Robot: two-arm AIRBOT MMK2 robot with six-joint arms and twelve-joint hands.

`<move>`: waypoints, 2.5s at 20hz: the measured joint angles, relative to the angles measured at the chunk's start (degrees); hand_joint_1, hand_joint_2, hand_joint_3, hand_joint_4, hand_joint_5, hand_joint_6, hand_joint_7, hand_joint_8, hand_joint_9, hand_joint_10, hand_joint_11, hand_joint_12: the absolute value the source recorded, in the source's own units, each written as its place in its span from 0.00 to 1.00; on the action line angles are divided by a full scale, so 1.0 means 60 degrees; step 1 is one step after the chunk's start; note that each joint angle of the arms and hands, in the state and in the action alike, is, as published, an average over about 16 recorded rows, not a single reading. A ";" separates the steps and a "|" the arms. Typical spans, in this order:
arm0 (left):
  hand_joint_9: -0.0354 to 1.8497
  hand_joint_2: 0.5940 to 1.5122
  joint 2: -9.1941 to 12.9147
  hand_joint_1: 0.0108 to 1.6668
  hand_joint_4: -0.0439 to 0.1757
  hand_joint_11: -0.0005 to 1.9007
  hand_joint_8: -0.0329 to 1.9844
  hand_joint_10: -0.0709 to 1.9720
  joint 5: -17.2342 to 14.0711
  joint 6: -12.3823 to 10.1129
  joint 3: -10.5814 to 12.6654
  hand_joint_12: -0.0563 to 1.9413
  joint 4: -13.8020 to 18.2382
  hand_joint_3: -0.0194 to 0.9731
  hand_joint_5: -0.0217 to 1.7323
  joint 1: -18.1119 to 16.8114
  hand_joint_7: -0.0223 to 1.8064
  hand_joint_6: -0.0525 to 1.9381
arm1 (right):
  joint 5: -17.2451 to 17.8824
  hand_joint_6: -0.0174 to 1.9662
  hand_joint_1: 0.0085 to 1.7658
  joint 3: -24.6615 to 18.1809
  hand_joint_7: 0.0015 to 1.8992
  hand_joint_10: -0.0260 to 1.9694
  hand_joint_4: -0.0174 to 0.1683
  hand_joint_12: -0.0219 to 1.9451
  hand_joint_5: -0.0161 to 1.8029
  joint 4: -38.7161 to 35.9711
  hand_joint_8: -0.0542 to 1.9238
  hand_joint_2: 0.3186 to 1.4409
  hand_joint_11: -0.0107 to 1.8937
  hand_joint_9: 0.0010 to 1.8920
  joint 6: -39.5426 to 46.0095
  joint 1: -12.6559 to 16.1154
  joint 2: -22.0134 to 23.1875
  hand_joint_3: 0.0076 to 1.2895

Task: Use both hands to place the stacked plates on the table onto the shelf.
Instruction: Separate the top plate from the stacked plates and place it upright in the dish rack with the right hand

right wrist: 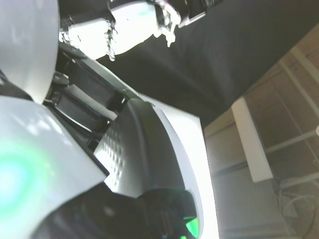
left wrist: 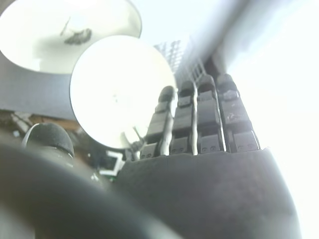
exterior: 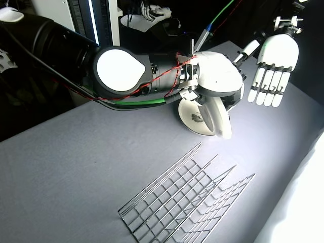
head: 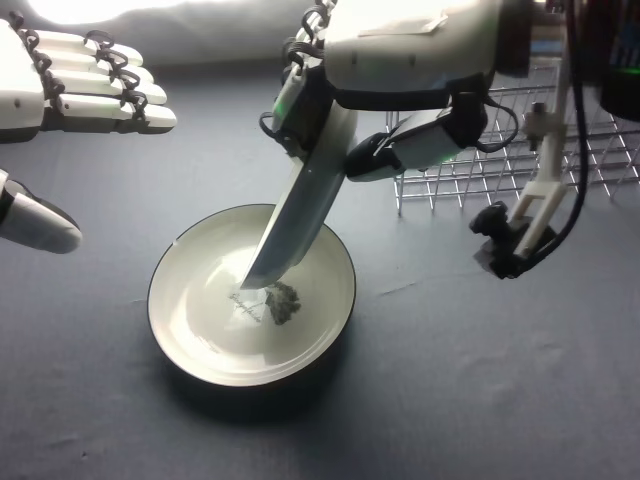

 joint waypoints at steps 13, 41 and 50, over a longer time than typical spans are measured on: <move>0.03 0.55 0.0030 0.00 0.21 0.01 0.02 0.04 -0.0228 0.0141 0.0482 0.03 -0.0046 0.03 0.02 0.0062 0.02 0.04 | -0.1485 0.49 0.77 -0.0233 0.58 0.52 0.07 0.53 0.53 0.3252 0.42 0.61 0.42 0.52 0.0161 0.1038 0.0053 0.00; 0.03 0.55 -0.0078 0.01 0.21 0.01 0.02 0.04 -0.0930 0.0822 0.1466 0.03 0.0765 0.03 0.02 0.0431 0.02 0.04 | -0.5084 0.47 0.80 0.0851 0.57 0.52 0.05 0.53 0.53 0.9305 0.43 0.61 0.43 0.52 0.0248 0.1629 -0.0606 0.00; 0.03 0.55 -0.0155 0.01 0.21 0.01 0.02 0.04 -0.2245 0.1165 0.1274 0.03 0.0596 0.03 0.02 0.0660 0.02 0.04 | -0.5250 0.47 0.80 0.1144 0.56 0.53 0.05 0.53 0.52 0.9822 0.43 0.62 0.43 0.52 0.0348 0.1808 -0.0573 0.00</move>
